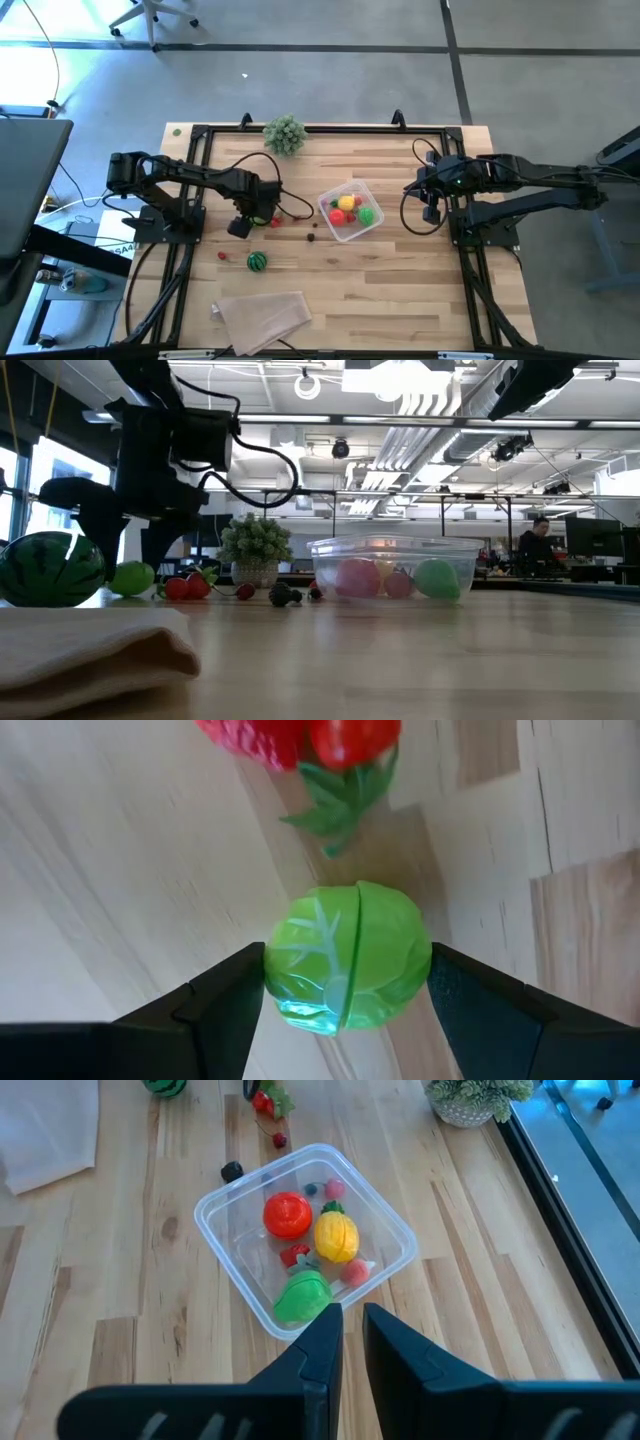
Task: Pick and placing Produce into tupperware
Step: Put the cabbage into the transparent bin
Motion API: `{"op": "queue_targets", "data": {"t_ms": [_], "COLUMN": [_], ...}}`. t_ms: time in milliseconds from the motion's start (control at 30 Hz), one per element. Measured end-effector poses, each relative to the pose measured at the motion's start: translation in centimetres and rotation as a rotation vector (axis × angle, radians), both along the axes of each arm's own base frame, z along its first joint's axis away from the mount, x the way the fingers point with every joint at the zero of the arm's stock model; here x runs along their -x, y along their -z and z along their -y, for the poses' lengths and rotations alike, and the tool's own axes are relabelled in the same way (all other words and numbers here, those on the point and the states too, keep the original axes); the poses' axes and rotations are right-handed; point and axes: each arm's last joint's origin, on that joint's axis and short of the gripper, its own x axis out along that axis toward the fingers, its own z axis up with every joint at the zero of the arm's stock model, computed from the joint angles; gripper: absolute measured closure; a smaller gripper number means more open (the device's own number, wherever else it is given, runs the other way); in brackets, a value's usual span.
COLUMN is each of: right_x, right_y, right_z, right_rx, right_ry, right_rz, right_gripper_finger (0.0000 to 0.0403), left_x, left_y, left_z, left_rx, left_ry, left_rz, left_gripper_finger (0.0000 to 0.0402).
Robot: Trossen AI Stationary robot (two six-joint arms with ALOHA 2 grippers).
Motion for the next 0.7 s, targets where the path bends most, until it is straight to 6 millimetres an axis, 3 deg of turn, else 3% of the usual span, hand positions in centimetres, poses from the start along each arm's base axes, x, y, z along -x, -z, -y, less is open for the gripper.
{"op": "queue_targets", "data": {"t_ms": [700], "right_x": [0.0], "right_y": [0.0], "right_z": [0.0], "right_rx": [0.000], "right_ry": [0.000], "right_rz": [0.000], "right_gripper_finger": [0.0368], "left_x": [-0.8], "left_y": [1.4], "left_z": [-0.4], "left_rx": [-0.045], "left_ry": [-0.054], "left_rz": [-0.013], "left_gripper_finger": [0.0142]}}
